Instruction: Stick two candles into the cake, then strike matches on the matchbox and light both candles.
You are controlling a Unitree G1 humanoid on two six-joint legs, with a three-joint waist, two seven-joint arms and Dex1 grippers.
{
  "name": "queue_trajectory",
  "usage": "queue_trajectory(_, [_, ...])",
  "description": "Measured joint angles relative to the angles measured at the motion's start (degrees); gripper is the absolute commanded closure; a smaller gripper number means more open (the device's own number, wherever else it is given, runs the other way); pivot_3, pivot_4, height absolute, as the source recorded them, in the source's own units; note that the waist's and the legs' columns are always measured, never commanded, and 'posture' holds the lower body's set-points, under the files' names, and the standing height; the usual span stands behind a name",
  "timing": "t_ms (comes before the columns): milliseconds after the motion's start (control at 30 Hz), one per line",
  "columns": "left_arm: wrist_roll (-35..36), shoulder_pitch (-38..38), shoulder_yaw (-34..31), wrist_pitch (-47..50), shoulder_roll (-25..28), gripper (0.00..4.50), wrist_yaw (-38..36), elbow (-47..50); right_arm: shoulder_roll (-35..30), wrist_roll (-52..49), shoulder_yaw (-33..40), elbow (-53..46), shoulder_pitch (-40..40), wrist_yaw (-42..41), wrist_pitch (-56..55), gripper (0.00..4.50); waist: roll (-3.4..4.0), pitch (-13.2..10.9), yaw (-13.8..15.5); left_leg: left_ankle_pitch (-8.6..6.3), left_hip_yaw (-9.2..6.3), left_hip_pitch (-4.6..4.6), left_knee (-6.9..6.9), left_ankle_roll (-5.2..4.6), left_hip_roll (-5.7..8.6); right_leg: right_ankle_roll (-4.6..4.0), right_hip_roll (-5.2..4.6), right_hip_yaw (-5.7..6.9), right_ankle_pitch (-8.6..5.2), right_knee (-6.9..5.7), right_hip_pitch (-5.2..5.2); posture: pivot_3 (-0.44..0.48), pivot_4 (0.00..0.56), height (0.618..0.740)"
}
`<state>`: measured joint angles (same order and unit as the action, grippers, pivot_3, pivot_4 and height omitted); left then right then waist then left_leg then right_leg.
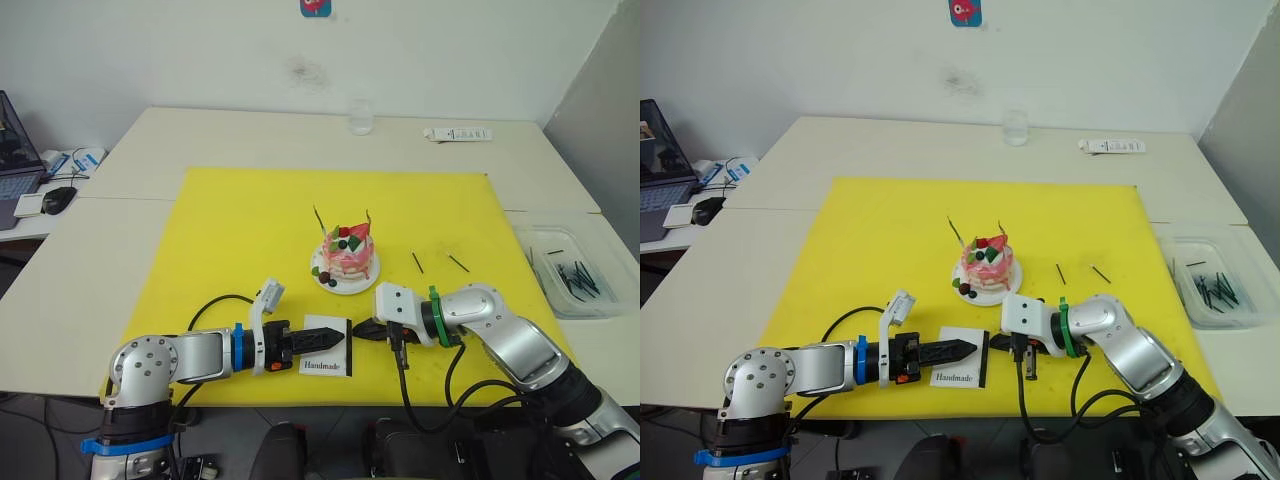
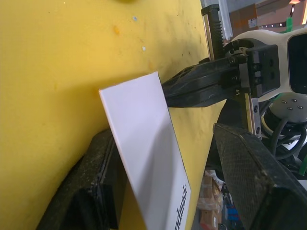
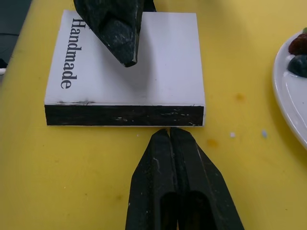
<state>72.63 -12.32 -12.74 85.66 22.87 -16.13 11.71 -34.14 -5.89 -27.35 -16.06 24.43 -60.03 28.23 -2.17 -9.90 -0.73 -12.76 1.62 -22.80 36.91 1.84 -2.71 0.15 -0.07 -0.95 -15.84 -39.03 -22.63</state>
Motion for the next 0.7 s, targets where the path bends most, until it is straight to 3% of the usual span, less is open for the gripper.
queue_trajectory(500, [0.0,0.3,0.1,-0.3,0.2,1.36,-0.3,0.2,1.4,0.1,0.0,0.0,0.4,-0.9,0.0,4.5,0.0,0.0,-0.3,0.0,-0.02,-0.01,-0.02,0.0,0.0,-0.01,-0.03,0.01,-0.01,0.03,0.0,0.0,0.15,0.74])
queue_trajectory(600, [-0.5,0.3,0.8,-1.0,0.7,1.96,-0.3,0.2,1.5,0.1,0.0,0.0,0.4,-0.9,0.2,4.5,0.0,0.0,-0.3,0.0,-0.02,-0.01,-0.03,0.0,0.0,-0.02,-0.04,0.01,-0.01,0.04,0.0,0.0,0.15,0.74])
queue_trajectory(700, [-2.0,0.4,1.3,-1.5,0.8,2.93,-0.2,0.0,1.6,0.1,0.0,-0.1,0.4,-0.8,0.7,4.5,0.0,0.0,-0.3,0.0,-0.01,-0.02,-0.03,0.01,0.0,-0.03,-0.05,0.01,-0.02,0.05,-0.01,0.0,0.15,0.74])
